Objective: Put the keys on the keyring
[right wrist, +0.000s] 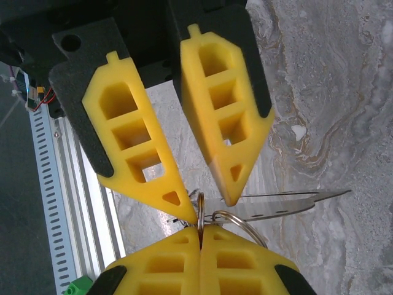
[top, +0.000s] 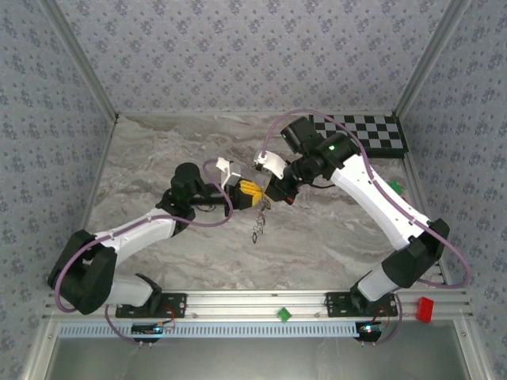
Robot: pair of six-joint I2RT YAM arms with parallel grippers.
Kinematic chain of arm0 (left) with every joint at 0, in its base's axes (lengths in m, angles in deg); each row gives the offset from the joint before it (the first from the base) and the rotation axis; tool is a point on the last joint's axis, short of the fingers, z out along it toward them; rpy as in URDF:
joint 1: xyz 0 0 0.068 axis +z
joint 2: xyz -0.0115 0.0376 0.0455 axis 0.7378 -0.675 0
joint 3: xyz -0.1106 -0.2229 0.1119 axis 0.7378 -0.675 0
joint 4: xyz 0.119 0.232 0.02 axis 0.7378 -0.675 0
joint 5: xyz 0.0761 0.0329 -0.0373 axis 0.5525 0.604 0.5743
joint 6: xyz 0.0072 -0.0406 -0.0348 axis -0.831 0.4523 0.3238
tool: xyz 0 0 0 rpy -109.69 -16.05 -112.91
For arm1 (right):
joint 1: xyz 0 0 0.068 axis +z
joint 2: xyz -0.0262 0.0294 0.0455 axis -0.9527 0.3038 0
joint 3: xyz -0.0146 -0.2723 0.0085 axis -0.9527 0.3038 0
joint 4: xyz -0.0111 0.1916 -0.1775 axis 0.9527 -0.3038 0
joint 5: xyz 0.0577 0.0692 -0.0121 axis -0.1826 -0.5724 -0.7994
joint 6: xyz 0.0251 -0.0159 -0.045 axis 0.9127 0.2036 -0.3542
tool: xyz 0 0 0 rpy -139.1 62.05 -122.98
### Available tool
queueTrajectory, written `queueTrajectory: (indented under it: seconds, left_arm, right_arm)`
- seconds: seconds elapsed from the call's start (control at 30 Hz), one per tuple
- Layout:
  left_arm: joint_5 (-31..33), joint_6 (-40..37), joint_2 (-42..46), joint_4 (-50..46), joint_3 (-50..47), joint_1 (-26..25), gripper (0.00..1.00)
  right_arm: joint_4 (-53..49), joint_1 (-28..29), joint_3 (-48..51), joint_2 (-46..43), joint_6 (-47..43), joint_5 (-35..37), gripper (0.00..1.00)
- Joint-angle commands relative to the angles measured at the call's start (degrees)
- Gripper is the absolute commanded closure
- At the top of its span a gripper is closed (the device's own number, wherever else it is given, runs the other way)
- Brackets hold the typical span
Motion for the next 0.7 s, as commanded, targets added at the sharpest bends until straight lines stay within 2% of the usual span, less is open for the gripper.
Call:
queueTrajectory:
  seconds: [0.0, 0.07, 0.1, 0.17, 0.4, 0.43, 0.47, 0.67]
  left_arm:
    - [-1.2, -0.5, -1.0, 0.4, 2.4, -0.1, 0.95]
    - [-1.4, -0.6, -1.3, 0.3, 2.6, -0.6, 0.96]
    - [-1.8, -0.8, -1.5, 0.1, 2.8, -0.8, 1.00]
    - [-2.3, -1.0, -1.7, -0.3, 3.0, -1.0, 1.00]
    - [2.7, 1.8, 0.6, 4.6, 0.8, -0.9, 1.00]
    - [3.5, 2.2, 1.2, 5.5, 0.4, -1.0, 1.00]
    - [4.5, 2.7, 1.7, 6.5, -0.1, -0.9, 1.00]
    - [9.6, 6.2, 3.9, 12.7, -2.5, -1.1, 1.00]
  right_arm:
    - [-0.2, 0.9, -1.6, 0.4, -0.9, -2.1, 1.00]
    - [-0.1, 0.8, -1.5, 0.5, -0.8, -2.0, 1.00]
    - [0.0, 1.0, -1.5, 0.5, -0.8, -2.0, 1.00]
    - [0.1, 0.9, -1.5, 0.3, -0.6, -2.0, 1.00]
    - [6.3, -0.4, 3.9, -4.1, 2.2, -1.2, 0.97]
    - [8.3, -1.0, 5.5, -5.6, 3.1, -1.1, 0.91]
    - [11.0, -1.7, 7.5, -7.2, 4.3, -1.0, 0.81]
    - [30.9, -7.2, 23.3, -18.5, 14.2, -6.1, 0.69]
